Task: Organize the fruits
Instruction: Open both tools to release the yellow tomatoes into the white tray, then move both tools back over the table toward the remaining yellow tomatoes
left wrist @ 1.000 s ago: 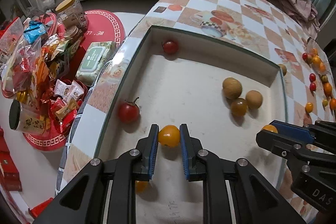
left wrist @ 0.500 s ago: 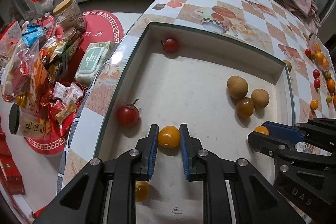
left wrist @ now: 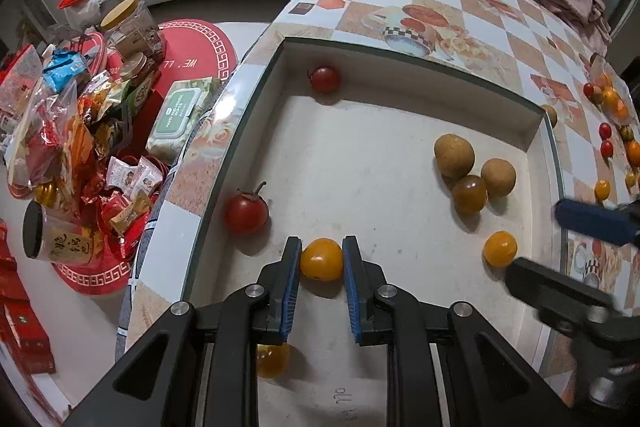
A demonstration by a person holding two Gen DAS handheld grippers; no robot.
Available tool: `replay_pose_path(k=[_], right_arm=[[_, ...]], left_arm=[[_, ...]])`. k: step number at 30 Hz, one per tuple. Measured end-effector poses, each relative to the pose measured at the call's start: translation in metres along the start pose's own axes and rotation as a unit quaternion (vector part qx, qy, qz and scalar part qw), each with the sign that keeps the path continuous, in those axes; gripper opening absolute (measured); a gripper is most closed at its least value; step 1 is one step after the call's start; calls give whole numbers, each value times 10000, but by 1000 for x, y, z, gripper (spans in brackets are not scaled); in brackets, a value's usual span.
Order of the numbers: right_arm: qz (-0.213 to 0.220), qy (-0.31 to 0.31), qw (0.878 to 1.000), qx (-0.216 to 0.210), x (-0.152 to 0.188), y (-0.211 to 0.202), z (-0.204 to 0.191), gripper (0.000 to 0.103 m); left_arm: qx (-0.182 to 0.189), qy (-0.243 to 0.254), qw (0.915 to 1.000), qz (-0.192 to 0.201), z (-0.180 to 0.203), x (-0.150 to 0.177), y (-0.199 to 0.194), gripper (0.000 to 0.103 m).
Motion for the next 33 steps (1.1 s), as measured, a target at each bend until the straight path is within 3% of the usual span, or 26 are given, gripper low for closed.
replay_pose_path(k=[1,3,4,5,7,13,16,18,23,33], right_arm=[[77,36,10000,4,2,-6,1,64],[147,138,9998,-11,6,-14,5,68],[170,193,9997,-17,9,-17,7,69],[182,257,9995,-24,12,-19,8,69],[189,399,9990,-45,16,-22,12,69],[184,803,9966,29,36,-28,28,70],[218,1033,9944,68,50,-36,39,80],[220,1149,9930,154,58,-42,48,80],[154,1598,9864,365,89,-52,79,80],[-60,2658,9615,692,161,-68,155,80]], left_arm=[[-18,40,10000,2,1,0,0,22],[-44,101,9999,4,3,1,-1,38],[-43,101,9999,60,4,2,-3,68],[-62,97,9997,226,4,2,-7,77],[-62,208,9991,376,7,3,-13,77],[-126,315,9992,215,12,6,-13,77],[-83,369,9991,187,18,8,-20,77],[-59,506,9985,212,28,11,-27,77],[73,789,9965,258,61,14,-42,77],[549,1421,9882,148,152,28,-59,77]])
Point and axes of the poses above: each gripper's, at about its wrist camera, not at the fingertips, and y roughly the way its jaws point, z to its right, x to its underside, the point moved 3 cm from there along y, roughly the way its jaws point, and after that the axes turned 11 degrees about -y, right-handed, at the moved point
